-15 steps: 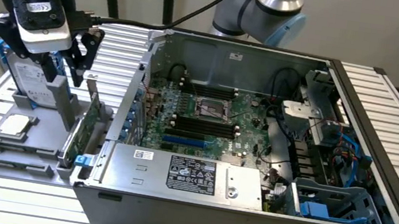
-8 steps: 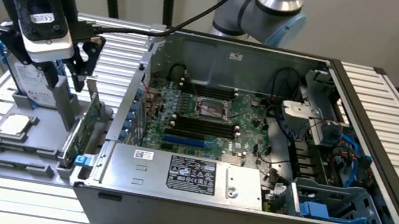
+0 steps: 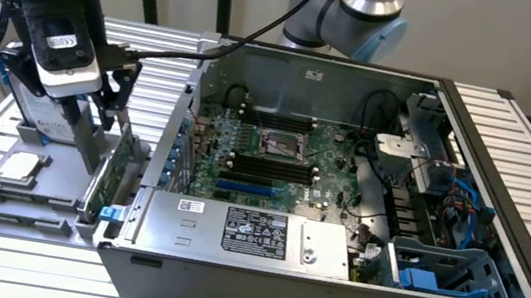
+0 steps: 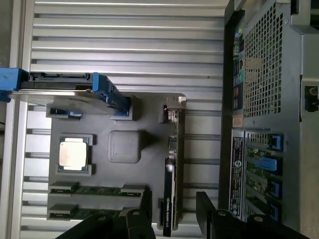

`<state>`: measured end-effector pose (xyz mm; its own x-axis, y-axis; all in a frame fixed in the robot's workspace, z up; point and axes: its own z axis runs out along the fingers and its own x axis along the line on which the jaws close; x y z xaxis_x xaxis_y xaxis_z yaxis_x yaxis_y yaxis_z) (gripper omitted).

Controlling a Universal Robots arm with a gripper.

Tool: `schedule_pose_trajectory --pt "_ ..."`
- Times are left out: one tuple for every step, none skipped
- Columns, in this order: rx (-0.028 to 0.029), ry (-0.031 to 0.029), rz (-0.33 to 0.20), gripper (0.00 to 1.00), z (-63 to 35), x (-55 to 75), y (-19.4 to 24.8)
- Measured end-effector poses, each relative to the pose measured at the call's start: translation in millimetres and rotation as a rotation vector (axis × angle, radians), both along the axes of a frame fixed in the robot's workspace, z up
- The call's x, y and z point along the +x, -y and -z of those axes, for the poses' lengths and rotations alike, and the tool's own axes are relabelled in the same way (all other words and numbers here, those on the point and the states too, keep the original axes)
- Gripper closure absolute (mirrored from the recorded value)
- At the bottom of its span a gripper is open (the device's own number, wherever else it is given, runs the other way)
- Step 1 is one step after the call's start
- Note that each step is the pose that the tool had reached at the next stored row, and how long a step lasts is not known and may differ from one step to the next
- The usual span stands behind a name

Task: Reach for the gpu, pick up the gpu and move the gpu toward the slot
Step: 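Pick up the gpu and move the gpu toward the slot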

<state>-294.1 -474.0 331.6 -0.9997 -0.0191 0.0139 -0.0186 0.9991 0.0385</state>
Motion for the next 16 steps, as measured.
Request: schedule_pose_trajectory --pt "0.0001 0.0001 0.000 0.52 1.9 0.0 0.0" --pt "0.0000 0.0000 0.000 0.52 3.6 0.0 0.0" --pt "0.0000 0.0000 0.000 0.52 5.4 0.0 0.0" --pt "0.0000 -0.0001 0.000 0.52 7.3 0.0 0.0" --pt "0.0001 0.0000 0.000 0.52 9.1 0.0 0.0" --pt "0.0001 0.0001 0.000 0.52 10.9 0.0 0.0" --pt "0.0001 0.0001 0.000 0.52 12.7 0.0 0.0" --pt "0.0000 0.0000 0.000 0.52 14.5 0.0 0.0" --pt "0.0000 -0.0001 0.000 0.52 16.4 0.0 0.0" --pt "0.0000 -0.0001 0.000 0.52 18.1 0.0 0.0" --pt "0.0000 -0.0001 0.000 0.52 20.1 0.0 0.0" --pt "0.0001 0.0000 0.000 0.52 21.8 0.0 0.0" --pt "0.0001 0.0001 0.000 0.52 23.6 0.0 0.0" --pt "0.0000 0.0001 0.000 0.52 25.4 0.0 0.0" --pt "0.0000 0.0000 0.000 0.52 27.3 0.0 0.0" --pt "-0.0001 -0.0001 0.000 0.52 29.0 0.0 0.0"
